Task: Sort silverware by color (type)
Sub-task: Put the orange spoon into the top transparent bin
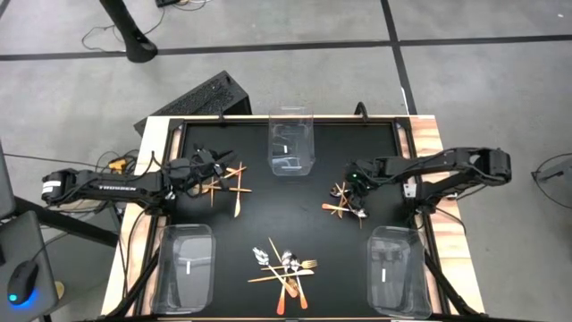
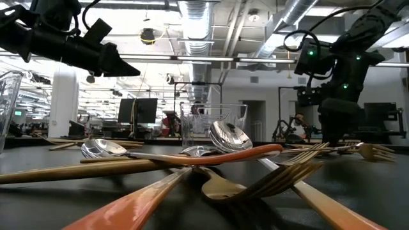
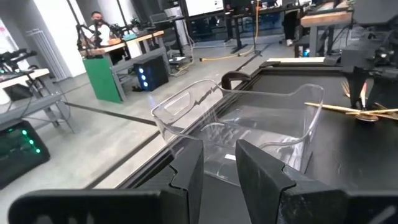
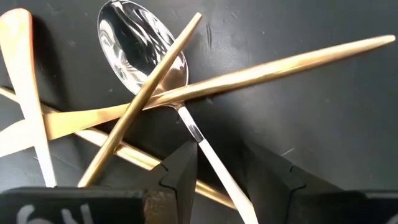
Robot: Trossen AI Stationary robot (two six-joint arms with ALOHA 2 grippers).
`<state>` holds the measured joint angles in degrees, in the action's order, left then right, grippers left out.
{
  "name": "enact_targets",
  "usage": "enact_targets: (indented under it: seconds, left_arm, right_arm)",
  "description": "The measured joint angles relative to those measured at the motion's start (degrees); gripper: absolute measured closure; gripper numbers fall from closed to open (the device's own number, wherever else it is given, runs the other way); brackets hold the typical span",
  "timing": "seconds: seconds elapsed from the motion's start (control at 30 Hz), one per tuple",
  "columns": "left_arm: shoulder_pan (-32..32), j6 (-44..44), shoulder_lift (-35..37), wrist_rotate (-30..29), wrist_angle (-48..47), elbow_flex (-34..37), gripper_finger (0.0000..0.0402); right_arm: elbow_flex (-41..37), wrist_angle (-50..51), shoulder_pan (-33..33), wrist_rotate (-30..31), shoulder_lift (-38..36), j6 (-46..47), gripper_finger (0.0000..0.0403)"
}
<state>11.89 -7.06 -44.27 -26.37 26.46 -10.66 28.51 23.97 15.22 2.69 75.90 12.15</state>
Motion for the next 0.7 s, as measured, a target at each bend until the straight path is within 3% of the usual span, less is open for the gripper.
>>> enact_targets:
  seconds: [0.1,0.3,0.57,0.7]
  left_arm:
    - [0.01,1.52,0.02,-0.04,0.01,-0.01,0.0315]
    - [0.01,2.26,0.02,0.12,2.26,-0.02,0.0315]
    - [0.01,1.85,0.03,0.19,5.62,-0.04,0.0315]
    - [0.01,1.47,0.02,0.22,5.62,-0.04,0.0315]
  right_arm:
    - [0.13,-0.1,0.29,0.03,0.34,-1.55,0.0277]
    - [4.17,6.68,0.26,0.0,-0.48,-3.65,0.0386]
    - [13.51,24.01,-0.34,-3.44,-1.47,-3.03,0.0395]
    - [15.39,26.55,-0.01,-15.44,-1.49,-4.38,0.0396]
